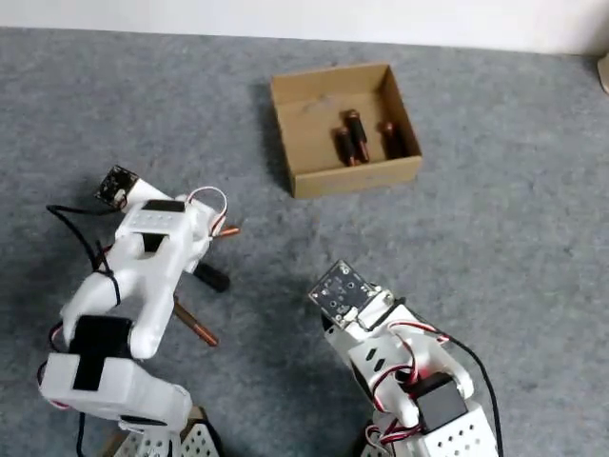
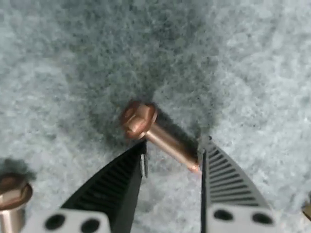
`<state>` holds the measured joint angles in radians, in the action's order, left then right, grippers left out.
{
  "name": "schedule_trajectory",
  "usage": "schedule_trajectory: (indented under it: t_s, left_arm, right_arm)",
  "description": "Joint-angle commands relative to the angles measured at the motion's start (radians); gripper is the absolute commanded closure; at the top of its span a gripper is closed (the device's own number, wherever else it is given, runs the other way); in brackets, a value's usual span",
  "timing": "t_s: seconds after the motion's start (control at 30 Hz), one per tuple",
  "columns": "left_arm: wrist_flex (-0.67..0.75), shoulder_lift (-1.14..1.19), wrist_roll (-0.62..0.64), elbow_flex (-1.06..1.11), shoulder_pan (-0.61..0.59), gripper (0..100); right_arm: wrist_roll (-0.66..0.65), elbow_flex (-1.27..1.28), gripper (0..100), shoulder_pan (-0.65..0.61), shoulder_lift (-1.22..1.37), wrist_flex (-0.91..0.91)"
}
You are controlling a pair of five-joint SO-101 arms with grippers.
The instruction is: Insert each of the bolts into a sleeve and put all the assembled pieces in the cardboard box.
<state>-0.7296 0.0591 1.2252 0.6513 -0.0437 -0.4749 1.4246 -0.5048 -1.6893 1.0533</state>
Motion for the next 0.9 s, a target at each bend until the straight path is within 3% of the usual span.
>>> schedule_trajectory:
  t_s: [0.0,0.27,0.33,0.43,0.6,0.77,0.87]
  left_arm:
    - [0.008,0.024,0.003,-0.038,0.010,82]
    - [0.002,0.119,0.003,-0.093,0.010,82]
    - [0.002,0.122,0.003,-0.093,0.012,86]
    - [0.002,0.124,0.003,-0.093,0.012,100]
    - [0.000,0.119,-0.003,-0.093,0.019,99]
    - [-0.140,0.073,-0.029,-0.163,0.065,99]
    - [-0.261,-0.015,-0.183,-0.213,0.136,99]
  right_arm:
    - [0.011,-0.005,99.3,0.007,-0.005,-0.031]
    - [0.011,-0.005,99.3,0.005,-0.005,-0.031]
    - [0.011,-0.005,99.3,0.005,-0.005,-0.031]
    - [0.011,-0.005,99.3,0.005,-0.005,-0.031]
    - [0.011,-0.005,99.3,0.005,-0.005,-0.031]
    - [0.011,-0.004,99.3,0.005,-0.005,-0.031]
    - [0.011,-0.004,99.3,0.005,-0.007,-0.031]
